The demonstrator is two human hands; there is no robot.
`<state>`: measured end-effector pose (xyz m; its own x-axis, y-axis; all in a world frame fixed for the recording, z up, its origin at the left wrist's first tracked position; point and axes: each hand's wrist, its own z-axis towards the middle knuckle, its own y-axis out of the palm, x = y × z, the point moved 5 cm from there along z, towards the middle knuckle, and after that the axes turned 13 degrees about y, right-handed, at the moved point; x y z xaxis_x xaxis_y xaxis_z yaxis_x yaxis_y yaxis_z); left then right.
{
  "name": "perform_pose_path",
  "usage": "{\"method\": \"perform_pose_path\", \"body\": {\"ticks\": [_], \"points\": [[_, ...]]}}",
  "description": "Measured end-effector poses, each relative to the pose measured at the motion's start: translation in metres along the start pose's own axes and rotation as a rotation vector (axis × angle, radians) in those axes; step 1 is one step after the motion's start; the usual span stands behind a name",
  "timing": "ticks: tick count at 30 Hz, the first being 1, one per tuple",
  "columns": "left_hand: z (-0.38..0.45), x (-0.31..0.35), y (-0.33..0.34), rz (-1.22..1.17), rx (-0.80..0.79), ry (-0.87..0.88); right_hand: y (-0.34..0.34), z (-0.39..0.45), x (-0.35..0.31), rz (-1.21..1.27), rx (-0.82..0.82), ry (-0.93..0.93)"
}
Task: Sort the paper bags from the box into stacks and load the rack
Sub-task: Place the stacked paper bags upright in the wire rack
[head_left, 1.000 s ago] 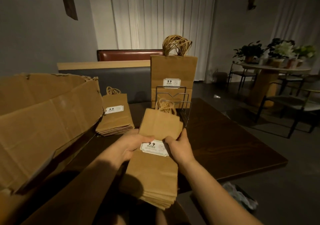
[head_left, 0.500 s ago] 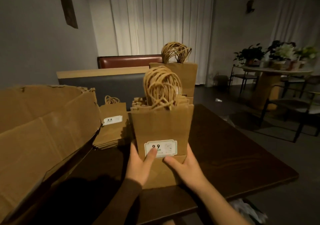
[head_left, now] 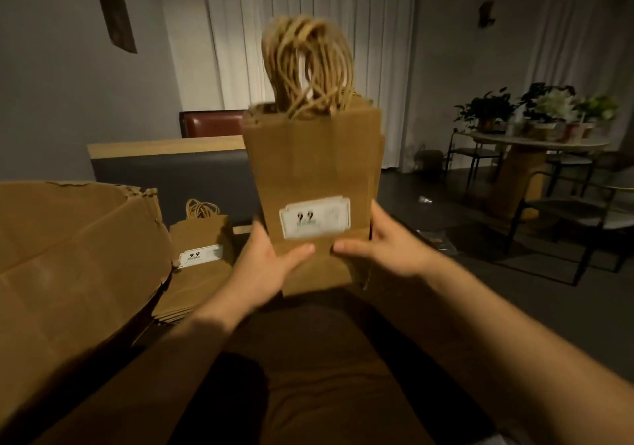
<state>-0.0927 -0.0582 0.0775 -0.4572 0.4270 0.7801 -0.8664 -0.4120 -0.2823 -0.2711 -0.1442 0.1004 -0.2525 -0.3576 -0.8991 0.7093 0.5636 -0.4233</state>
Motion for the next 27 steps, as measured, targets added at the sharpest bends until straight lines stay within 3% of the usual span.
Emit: {"method": "perform_pose_path", "body": {"ticks": [3,6,8,14,18,20,27], "points": [[0.067,0.015,-0.003,0.172,-0.059,0.030,-0.041,0.036,-0.028,-0.010,0.100,-0.058],[0.122,0.014,0.000,0.295,-0.234,0.094,-0.063,0.074,-0.028,-0.052,0.146,-0.056],[0.150,0.002,0.003,0.351,-0.268,0.094,-0.071,0.101,-0.016,-0.071,0.178,-0.048],[0.165,-0.036,0.012,0.427,-0.244,-0.015,-0.079,0.140,0.016,-0.108,0.200,-0.033],[0.161,-0.063,0.027,0.267,-0.228,-0.004,-0.081,0.150,0.037,-0.155,0.199,-0.030],[0.158,-0.065,0.034,0.322,-0.310,0.047,-0.080,0.151,0.048,-0.182,0.174,-0.003],[0.162,-0.097,0.034,0.390,-0.406,-0.071,-0.068,0.163,0.087,-0.118,0.086,0.152]]}}
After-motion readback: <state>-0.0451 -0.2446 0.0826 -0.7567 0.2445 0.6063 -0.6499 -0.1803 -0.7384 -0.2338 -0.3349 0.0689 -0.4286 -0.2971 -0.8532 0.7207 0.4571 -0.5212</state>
